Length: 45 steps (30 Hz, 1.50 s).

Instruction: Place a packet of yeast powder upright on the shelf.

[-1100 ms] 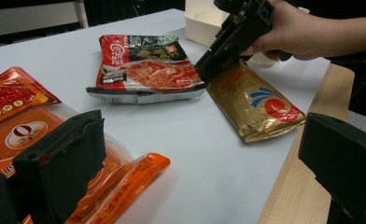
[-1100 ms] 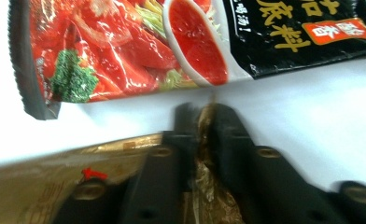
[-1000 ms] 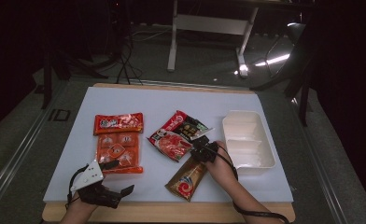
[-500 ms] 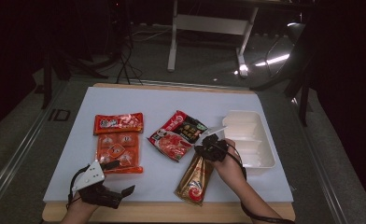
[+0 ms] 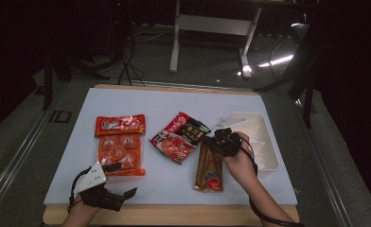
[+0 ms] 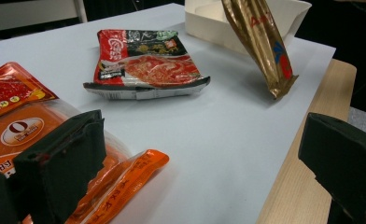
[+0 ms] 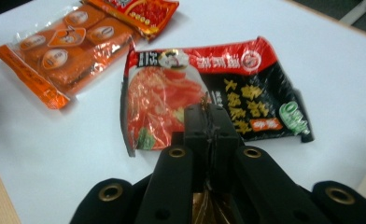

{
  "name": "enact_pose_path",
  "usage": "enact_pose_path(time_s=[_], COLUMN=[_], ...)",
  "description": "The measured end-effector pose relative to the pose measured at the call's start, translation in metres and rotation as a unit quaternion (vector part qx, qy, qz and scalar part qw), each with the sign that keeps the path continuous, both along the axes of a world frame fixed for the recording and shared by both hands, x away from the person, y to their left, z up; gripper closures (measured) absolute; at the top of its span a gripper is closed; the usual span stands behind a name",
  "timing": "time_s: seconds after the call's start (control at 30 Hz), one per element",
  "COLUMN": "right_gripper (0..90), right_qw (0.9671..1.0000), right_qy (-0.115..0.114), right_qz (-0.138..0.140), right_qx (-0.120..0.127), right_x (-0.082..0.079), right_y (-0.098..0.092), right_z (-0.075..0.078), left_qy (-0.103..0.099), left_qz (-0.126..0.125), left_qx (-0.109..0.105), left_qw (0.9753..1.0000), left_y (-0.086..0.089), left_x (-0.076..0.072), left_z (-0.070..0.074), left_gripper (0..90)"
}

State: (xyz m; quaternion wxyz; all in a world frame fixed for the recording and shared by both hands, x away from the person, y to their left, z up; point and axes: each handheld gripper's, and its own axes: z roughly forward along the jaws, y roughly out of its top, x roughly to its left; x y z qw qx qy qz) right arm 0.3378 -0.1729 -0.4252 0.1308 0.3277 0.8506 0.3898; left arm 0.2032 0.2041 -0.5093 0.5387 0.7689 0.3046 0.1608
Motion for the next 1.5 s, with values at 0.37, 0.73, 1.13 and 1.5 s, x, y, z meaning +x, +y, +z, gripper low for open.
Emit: enact_pose_path(time_s=[0.37, 0.73, 1.13, 1.5], right_gripper=[88.8, 88.8, 88.7, 88.5], right_qw=[0.9981, 0.9953, 0.9917, 0.9873], right_qy=[-0.052, -0.091, -0.115, -0.128], right_qz=[-0.007, -0.02, -0.045, -0.079], right_qx=[0.032, 0.027, 0.036, 0.051], right_x=[0.007, 0.025, 0.05, 0.078], right_y=[-0.009, -0.014, -0.034, -0.061], right_z=[0.048, 0.081, 0.101, 0.113], left_qy=[0.001, 0.004, 0.008, 0.01], left_qz=[-0.001, -0.001, 0.001, 0.002], left_qx=[-0.001, -0.003, -0.003, -0.003], left_qw=[1.0, 1.0, 1.0, 0.9999], left_y=[-0.001, -0.001, -0.001, -0.002], left_x=[0.0, 0.001, 0.002, 0.002], left_z=[0.0, -0.001, -0.002, -0.003], left_gripper=[1.3, 1.3, 1.3, 1.3])
